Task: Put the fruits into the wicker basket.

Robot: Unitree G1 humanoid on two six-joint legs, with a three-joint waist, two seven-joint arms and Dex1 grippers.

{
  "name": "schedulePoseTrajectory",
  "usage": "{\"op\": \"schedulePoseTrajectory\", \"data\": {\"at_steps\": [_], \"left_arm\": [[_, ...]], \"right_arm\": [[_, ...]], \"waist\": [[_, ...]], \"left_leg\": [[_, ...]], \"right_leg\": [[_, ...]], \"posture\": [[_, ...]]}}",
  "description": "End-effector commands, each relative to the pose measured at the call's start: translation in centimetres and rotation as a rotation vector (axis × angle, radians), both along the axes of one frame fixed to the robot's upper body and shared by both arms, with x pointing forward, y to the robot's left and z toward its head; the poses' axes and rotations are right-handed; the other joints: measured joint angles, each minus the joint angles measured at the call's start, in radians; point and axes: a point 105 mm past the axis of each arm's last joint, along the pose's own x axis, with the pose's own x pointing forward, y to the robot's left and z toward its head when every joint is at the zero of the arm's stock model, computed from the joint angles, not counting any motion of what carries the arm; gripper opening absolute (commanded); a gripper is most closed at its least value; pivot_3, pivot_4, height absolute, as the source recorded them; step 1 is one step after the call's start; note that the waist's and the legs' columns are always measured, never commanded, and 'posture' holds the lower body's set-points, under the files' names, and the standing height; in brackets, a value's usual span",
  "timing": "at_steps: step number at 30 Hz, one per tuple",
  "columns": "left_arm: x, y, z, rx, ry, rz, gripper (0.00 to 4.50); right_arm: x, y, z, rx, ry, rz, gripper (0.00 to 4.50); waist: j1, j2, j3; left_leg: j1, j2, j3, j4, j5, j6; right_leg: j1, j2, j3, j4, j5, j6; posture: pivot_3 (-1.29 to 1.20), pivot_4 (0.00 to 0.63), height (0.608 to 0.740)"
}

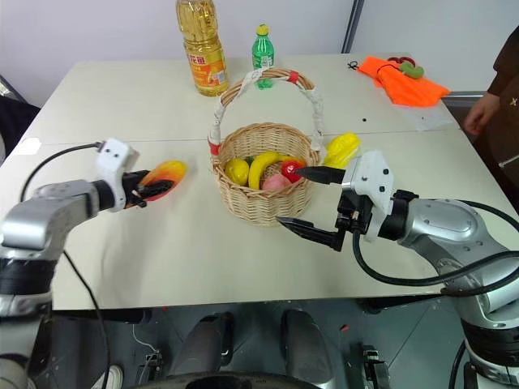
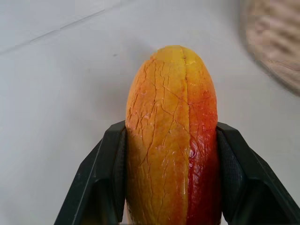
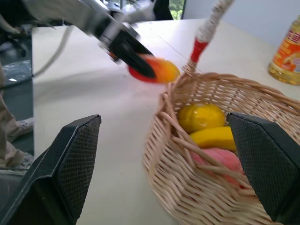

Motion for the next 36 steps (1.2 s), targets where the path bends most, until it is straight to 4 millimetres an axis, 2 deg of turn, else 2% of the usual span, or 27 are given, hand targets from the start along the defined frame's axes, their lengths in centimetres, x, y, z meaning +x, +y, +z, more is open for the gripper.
{"op": "schedulePoseTrajectory", "data": {"at_steps": [1,3,5,10,13,15,18,20,23,27,33,36], "left_arm": [[-4.4,-4.8,5.4,-0.109,-0.136,-0.333,2.17],[-5.5,-7.1,6.5,-0.157,-0.136,-0.432,2.17],[-5.5,-9.2,7.3,-0.161,-0.17,-0.476,2.17],[-3.2,-13.6,8.1,-0.112,-0.239,-0.459,2.17],[-1.5,-14.8,8.1,-0.134,-0.231,-0.399,2.17],[-0.7,-15.2,7.4,-0.109,-0.215,-0.373,2.17],[-0.4,-15.6,7.1,-0.116,-0.22,-0.367,3.38],[-0.3,-15.6,7.3,-0.1,-0.26,-0.37,4.41],[-1.4,-15.2,7.4,-0.108,-0.31,-0.427,4.49],[-2.8,-14.3,6.6,-0.129,-0.299,-0.481,4.49],[-6.7,-12.8,4.9,-0.152,-0.216,-0.604,4.49],[-7.2,-12.6,4.8,-0.168,-0.207,-0.596,4.49]], "right_arm": [[0.5,-1.5,1.2,0.001,-0.063,-0.043,4.5],[1.1,-2.2,1.5,0.008,-0.07,-0.068,4.5],[1.6,-2.9,1.7,0.02,-0.075,-0.091,4.5],[2.6,-4.1,1.4,0.024,-0.071,-0.15,4.5],[3.2,-4.8,1.1,0.061,-0.047,-0.197,4.5],[3.9,-5.5,0.4,0.065,-0.029,-0.249,4.5],[5.6,-7.1,-1.2,0.06,0.003,-0.375,4.5],[7.2,-8.4,-2.0,0.074,0.007,-0.487,4.5],[9.4,-9.6,-2.1,0.139,0.02,-0.614,4.5],[11.7,-10.1,-2.2,0.201,0.05,-0.697,4.5],[15.7,-11.4,-3.5,0.148,0.071,-0.873,4.5],[17.5,-11.9,-3.6,0.143,0.071,-0.94,4.5]], "waist": [[0.013,0.0,0.0],[0.025,0.0,0.0],[0.025,0.0,0.0],[0.02,0.0,0.0],[0.016,0.0,0.0],[0.013,0.0,0.0],[0.01,0.0,0.0],[0.009,0.0,0.0],[-0.002,0.0,0.0],[-0.008,0.001,0.0],[-0.005,0.001,0.0],[-0.003,0.001,0.0]], "left_leg": [[0.0,0.0,0.0,0.001,0.0,0.0],[0.0,-0.001,0.0,0.003,0.0,0.0],[0.0,-0.003,0.0,0.005,0.0,0.0],[0.001,-0.005,0.001,0.007,0.0,0.0],[0.002,-0.005,0.002,0.005,0.0,0.0],[0.002,-0.003,0.002,0.004,0.0,0.001],[0.002,-0.002,0.001,0.003,0.0,0.001],[0.002,-0.002,0.002,0.004,0.0,0.001],[0.002,-0.003,0.003,0.004,0.0,0.001],[0.003,-0.002,0.006,0.004,0.0,0.001],[0.002,-0.002,0.007,0.004,0.0,0.001],[0.002,-0.003,0.008,0.005,0.0,0.001]], "right_leg": [[0.0,-0.001,0.0,0.0,0.0,0.0],[0.002,-0.002,0.0,-0.001,0.0,0.0],[0.004,-0.002,0.0,-0.001,-0.002,0.003],[0.007,-0.001,0.002,-0.002,0.0,0.006],[0.005,0.001,0.004,-0.001,0.003,0.008],[0.005,0.002,0.004,-0.001,0.004,0.008],[0.004,0.004,0.004,0.0,0.004,0.008],[0.004,0.003,0.004,0.0,0.004,0.008],[0.004,0.003,0.005,0.0,0.004,0.007],[0.003,0.003,0.008,0.001,0.004,0.007],[0.001,0.003,0.008,0.002,0.004,0.007],[0.001,0.002,0.009,0.002,0.003,0.004]], "posture": [[0.0,0.15,0.74],[0.0,0.15,0.74],[0.0,0.15,0.74],[0.0,0.15,0.74],[0.0,0.15,0.74],[0.0,0.15,0.74],[0.0,0.15,0.74],[0.0,0.15,0.74],[0.0,0.15,0.74],[0.0,0.15,0.74],[0.0,0.15,0.74],[0.0,0.15,0.74]]}}
